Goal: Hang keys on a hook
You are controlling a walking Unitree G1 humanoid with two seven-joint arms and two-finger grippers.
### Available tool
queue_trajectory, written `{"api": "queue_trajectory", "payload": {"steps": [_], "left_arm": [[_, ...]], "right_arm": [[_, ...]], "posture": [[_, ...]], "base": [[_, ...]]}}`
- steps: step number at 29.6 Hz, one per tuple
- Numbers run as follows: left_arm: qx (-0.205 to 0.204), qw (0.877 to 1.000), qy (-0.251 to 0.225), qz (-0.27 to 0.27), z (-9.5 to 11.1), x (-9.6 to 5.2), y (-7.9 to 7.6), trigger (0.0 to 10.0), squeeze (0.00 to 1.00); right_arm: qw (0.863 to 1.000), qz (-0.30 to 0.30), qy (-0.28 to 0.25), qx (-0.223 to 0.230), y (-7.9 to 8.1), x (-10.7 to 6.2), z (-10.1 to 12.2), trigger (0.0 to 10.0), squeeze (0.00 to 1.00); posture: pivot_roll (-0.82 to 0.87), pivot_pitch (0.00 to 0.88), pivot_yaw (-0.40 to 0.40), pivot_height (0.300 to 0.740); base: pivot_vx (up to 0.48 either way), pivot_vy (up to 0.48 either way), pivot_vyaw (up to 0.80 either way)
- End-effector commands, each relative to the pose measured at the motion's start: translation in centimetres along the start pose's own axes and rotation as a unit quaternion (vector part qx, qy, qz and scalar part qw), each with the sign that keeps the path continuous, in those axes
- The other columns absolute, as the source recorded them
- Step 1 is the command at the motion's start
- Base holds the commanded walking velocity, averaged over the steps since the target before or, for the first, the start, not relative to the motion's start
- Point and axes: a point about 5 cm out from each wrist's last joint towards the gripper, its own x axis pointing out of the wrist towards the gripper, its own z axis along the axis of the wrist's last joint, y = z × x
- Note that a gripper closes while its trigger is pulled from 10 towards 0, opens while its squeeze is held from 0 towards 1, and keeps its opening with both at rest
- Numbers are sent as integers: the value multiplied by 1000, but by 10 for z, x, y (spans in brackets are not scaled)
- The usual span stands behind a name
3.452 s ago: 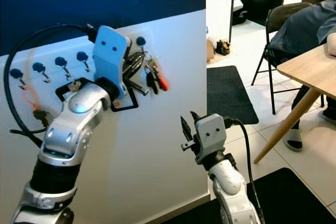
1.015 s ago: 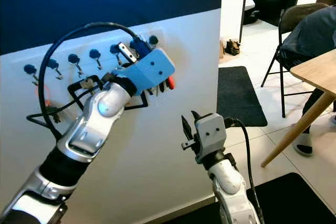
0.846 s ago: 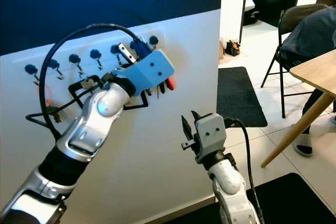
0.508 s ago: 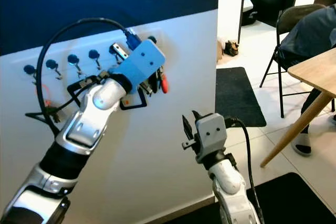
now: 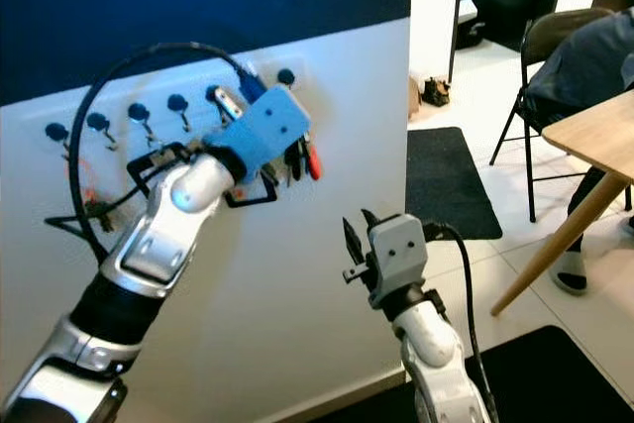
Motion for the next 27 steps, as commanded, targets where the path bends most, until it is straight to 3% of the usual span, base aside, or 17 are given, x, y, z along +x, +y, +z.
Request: {"api": "queue_trajectory", "payload": {"steps": [1, 2, 4, 6, 7, 8, 9, 10, 11, 14, 15, 16, 17, 18, 21, 25, 27], "left_arm": [[-40, 999, 22, -17, -10, -5, -9, 10000, 1000], [-40, 999, 22, -17, -10, -5, -9, 10000, 1000], [-89, 996, 13, -6, -7, -7, -6, 10000, 1000], [-108, 994, 10, 1, -6, -8, -5, 10000, 1000], [-142, 990, 4, 6, -5, -11, -2, 10000, 1000], [-142, 990, 4, 6, -5, -11, -2, 10000, 1000], [-200, 980, -5, 23, -7, -19, 2, 10000, 216], [-236, 971, -6, 32, -9, -25, 5, 10000, 0], [-236, 971, -6, 32, -9, -25, 5, 10000, 0], [-307, 950, 7, 65, -16, -39, 10, 10000, 0], [-307, 950, 7, 65, -16, -39, 10, 10000, 0], [-339, 937, 21, 82, -22, -53, 7, 10000, 0], [-339, 937, 21, 82, -22, -53, 7, 10000, 0], [-361, 928, 31, 91, -26, -67, 2, 10000, 0], [-367, 925, 37, 88, -27, -74, -4, 10000, 0], [-338, 935, 61, 82, -31, -98, -20, 10000, 0], [-338, 935, 64, 84, -31, -101, -21, 10000, 0]], "right_arm": [[1000, 7, 6, 8, 5, -1, -3, 10000, 0], [1000, 7, 6, 8, 5, -1, -3, 10000, 0], [1000, 8, 7, 9, 6, -1, -3, 10000, 0], [1000, 9, 8, 9, 6, -2, -3, 10000, 0], [1000, 9, 8, 9, 6, -2, -3, 10000, 0], [1000, 9, 8, 9, 6, -2, -3, 10000, 0], [1000, 8, 8, 8, 6, -2, -3, 10000, 0], [1000, 8, 9, 8, 5, -2, -3, 10000, 0], [1000, 8, 9, 8, 5, -2, -3, 10000, 0], [1000, 4, 11, 9, 4, -4, -4, 10000, 0], [1000, 4, 11, 9, 4, -4, -4, 10000, 0], [1000, 0, 15, 15, 4, -7, -6, 10000, 0], [1000, 0, 15, 15, 4, -7, -6, 10000, 0], [1000, -4, 20, 22, 4, -9, -8, 10000, 0], [999, -6, 22, 26, 4, -10, -9, 10000, 0], [998, -19, 35, 49, 7, -13, -17, 10000, 0], [998, -22, 38, 53, 7, -13, -18, 10000, 0]], "posture": [[33, 171, 160, 740], [33, 171, 160, 740], [35, 172, 158, 740], [35, 172, 158, 740], [35, 172, 160, 740], [35, 172, 160, 740], [34, 172, 163, 740], [31, 173, 166, 740], [31, 173, 166, 740], [34, 173, 167, 740], [34, 173, 167, 740], [40, 174, 163, 740], [40, 174, 163, 740], [40, 174, 163, 740], [48, 173, 158, 740], [64, 171, 148, 740], [64, 171, 148, 740]], "base": [[0, 0, 0], [0, 0, 0], [0, 0, 0], [0, 0, 0], [0, 0, 0], [0, 0, 0], [0, 0, 0], [0, 0, 0], [0, 0, 0], [0, 0, 0], [0, 0, 0], [0, 0, 0], [0, 0, 0], [0, 0, 0], [0, 0, 0], [0, 0, 0], [0, 0, 0]]}}
